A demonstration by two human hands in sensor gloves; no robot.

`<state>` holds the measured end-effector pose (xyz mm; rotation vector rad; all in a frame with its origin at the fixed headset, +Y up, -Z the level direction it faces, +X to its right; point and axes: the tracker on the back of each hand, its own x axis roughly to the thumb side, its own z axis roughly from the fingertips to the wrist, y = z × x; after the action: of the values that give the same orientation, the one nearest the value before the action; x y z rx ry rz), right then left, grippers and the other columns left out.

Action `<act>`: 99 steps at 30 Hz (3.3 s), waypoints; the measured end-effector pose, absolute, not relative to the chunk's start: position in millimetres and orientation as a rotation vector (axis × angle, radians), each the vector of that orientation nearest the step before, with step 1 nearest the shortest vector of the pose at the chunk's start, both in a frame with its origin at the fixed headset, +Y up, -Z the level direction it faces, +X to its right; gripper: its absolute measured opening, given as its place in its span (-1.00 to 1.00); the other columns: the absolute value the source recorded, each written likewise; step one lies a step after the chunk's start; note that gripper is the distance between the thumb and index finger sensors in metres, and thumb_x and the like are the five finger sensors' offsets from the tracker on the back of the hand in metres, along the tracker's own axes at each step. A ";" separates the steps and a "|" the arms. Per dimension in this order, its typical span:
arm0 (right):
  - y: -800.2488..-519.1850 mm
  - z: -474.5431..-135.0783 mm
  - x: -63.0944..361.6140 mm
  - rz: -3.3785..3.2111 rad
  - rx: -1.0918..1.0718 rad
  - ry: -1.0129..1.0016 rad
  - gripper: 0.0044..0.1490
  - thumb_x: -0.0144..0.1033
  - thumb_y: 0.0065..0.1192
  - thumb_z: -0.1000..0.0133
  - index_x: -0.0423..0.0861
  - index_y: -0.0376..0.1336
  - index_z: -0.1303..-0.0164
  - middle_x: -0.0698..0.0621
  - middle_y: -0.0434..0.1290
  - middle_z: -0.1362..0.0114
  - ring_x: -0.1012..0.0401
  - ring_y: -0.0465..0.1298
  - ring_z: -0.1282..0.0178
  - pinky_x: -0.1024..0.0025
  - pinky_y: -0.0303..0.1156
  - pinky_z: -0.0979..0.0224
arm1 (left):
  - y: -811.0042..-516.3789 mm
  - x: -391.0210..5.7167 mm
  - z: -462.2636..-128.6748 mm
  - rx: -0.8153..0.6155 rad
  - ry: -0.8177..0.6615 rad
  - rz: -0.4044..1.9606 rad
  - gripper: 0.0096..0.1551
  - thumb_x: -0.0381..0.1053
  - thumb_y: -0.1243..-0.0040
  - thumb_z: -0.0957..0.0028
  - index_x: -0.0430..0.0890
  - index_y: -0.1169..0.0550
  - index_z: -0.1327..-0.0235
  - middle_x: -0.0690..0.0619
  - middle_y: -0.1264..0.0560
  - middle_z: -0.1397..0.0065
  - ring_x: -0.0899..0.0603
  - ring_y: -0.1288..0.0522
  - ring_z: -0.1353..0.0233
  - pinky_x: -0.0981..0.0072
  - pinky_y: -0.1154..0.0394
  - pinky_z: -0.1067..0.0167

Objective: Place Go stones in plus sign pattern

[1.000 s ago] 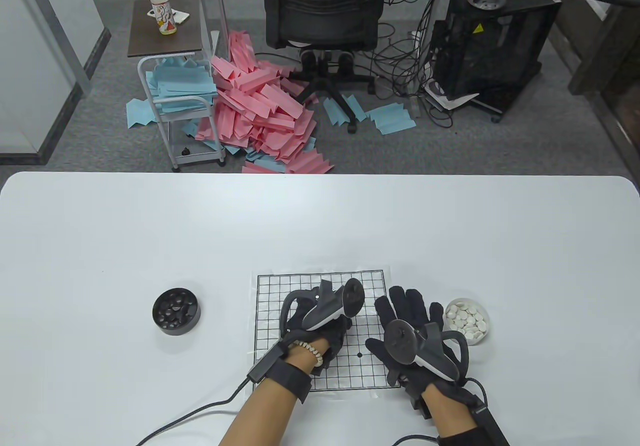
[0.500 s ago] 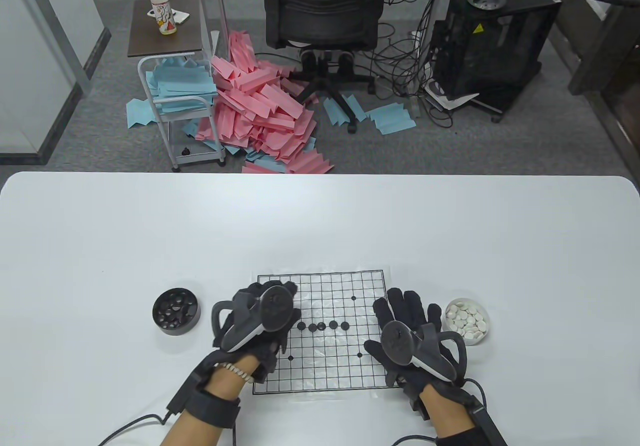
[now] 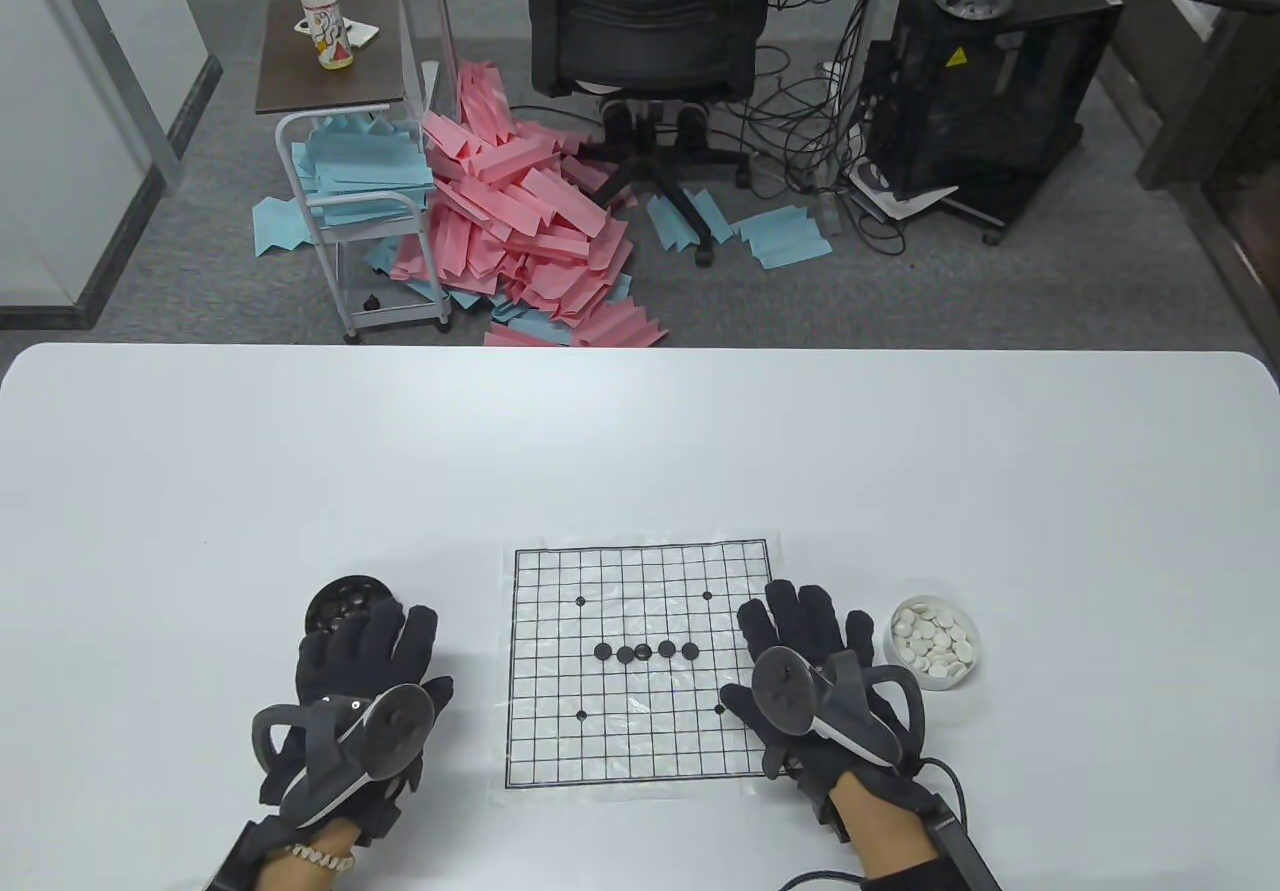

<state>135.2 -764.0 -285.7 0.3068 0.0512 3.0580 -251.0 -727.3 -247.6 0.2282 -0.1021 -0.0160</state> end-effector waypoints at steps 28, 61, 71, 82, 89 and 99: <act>-708.8 -321.3 223.4 3.220 -0.492 0.042 -0.26 -0.06 0.49 0.00 0.12 0.30 -0.43 0.03 0.46 -0.51 0.10 0.57 -0.34 0.14 0.50 -0.31 | -726.3 -255.2 -238.6 0.229 -0.129 -0.004 -0.14 0.28 -0.29 0.15 0.04 -0.41 -0.48 -0.14 -0.39 -0.63 -0.37 -0.45 -0.55 -0.47 -0.22 -0.40; -765.9 -360.7 249.3 3.252 -0.768 0.298 -0.53 -0.05 0.52 0.08 0.16 0.49 -0.05 0.10 0.65 -0.07 0.31 0.63 0.17 0.32 0.56 -0.01 | -726.4 -257.5 -238.7 0.217 -0.123 0.011 -0.15 0.28 -0.29 0.15 0.04 -0.43 -0.47 -0.13 -0.40 -0.63 -0.37 -0.46 -0.54 -0.48 -0.22 -0.41; -726.2 -361.4 203.4 3.252 -0.595 0.022 -0.51 -0.16 0.44 0.00 0.13 0.45 -0.16 0.07 0.61 -0.16 0.28 0.62 0.11 0.30 0.55 -0.06 | -726.0 -258.4 -238.5 0.217 -0.122 0.010 -0.15 0.28 -0.29 0.15 0.05 -0.43 -0.47 -0.13 -0.40 -0.63 -0.37 -0.45 -0.54 -0.48 -0.22 -0.41; -726.6 -368.0 79.4 3.007 -0.131 0.109 -0.52 -0.12 0.46 0.02 0.16 0.45 -0.13 0.11 0.61 -0.15 0.29 0.61 0.11 0.30 0.54 -0.08 | -726.3 -258.3 -238.2 0.213 -0.128 0.003 -0.15 0.29 -0.29 0.15 0.04 -0.43 -0.46 -0.13 -0.40 -0.63 -0.37 -0.45 -0.54 -0.48 -0.22 -0.40; -758.5 -368.6 38.8 2.984 -0.112 0.256 -0.54 -0.09 0.48 0.03 0.21 0.45 -0.10 0.14 0.60 -0.17 0.28 0.59 0.06 0.29 0.52 -0.14 | -726.8 -257.9 -238.1 0.208 -0.130 0.001 -0.15 0.28 -0.29 0.15 0.04 -0.43 -0.46 -0.13 -0.40 -0.63 -0.37 -0.45 -0.54 -0.47 -0.22 -0.40; -775.7 -370.4 22.5 3.053 -0.148 0.308 -0.57 -0.05 0.50 0.03 0.23 0.47 -0.06 0.14 0.58 -0.19 0.28 0.57 0.04 0.28 0.50 -0.17 | -726.5 -258.6 -237.9 0.211 -0.128 0.002 -0.16 0.27 -0.29 0.14 0.04 -0.44 -0.46 -0.13 -0.41 -0.63 -0.37 -0.46 -0.54 -0.47 -0.22 -0.40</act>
<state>22.5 -775.7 -370.4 -0.1478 0.3078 3.0532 -258.6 -726.5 -237.9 0.2107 -0.1277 0.0017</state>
